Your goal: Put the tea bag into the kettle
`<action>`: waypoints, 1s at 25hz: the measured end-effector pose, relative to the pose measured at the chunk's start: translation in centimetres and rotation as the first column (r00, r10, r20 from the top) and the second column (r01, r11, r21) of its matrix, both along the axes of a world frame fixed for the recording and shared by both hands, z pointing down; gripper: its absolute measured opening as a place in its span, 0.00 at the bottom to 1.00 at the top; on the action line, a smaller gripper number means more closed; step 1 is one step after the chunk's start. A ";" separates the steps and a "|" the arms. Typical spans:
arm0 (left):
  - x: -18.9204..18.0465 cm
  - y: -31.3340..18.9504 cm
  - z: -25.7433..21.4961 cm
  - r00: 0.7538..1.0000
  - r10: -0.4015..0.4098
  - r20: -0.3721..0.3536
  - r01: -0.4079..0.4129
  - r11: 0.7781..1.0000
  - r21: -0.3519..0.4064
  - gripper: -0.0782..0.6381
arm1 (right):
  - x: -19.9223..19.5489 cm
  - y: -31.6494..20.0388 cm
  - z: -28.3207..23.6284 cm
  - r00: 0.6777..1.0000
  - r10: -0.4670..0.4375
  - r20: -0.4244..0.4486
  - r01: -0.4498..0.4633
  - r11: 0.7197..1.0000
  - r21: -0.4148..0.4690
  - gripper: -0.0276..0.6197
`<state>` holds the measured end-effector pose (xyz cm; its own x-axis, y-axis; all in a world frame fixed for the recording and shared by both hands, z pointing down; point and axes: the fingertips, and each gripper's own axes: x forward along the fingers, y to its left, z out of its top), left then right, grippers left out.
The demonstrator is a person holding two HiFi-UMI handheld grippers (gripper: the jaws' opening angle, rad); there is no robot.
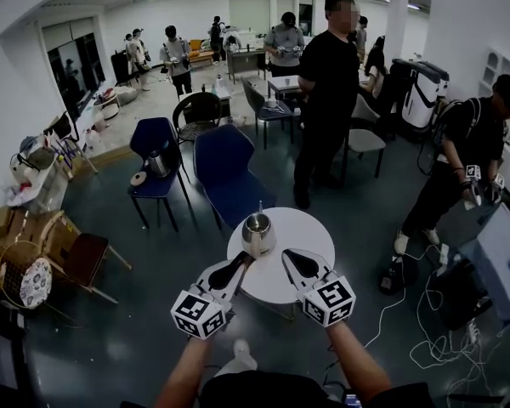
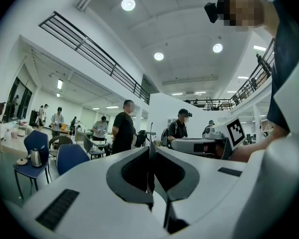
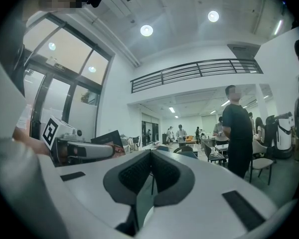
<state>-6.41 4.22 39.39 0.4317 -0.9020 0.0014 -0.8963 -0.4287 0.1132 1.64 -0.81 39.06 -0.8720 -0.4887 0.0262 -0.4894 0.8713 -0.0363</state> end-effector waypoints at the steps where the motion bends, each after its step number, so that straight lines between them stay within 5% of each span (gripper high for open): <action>1: -0.5 -0.6 0.0 1.000 0.003 -0.001 -0.003 1.000 -0.001 0.14 | -0.4 -0.6 0.0 1.000 0.003 -0.001 -0.003 1.000 -0.001 0.07; 25: -11.5 -10.9 0.7 0.997 0.056 -0.051 -0.057 0.998 -0.029 0.14 | -11.1 -10.6 -0.1 0.998 0.056 -0.038 -0.057 0.998 -0.021 0.07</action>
<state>-17.95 -6.68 40.11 0.4822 -0.8761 0.0054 -0.8637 -0.4743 0.1706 -9.49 -11.43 38.94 -0.8413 -0.5360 0.0693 -0.5391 0.8415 -0.0361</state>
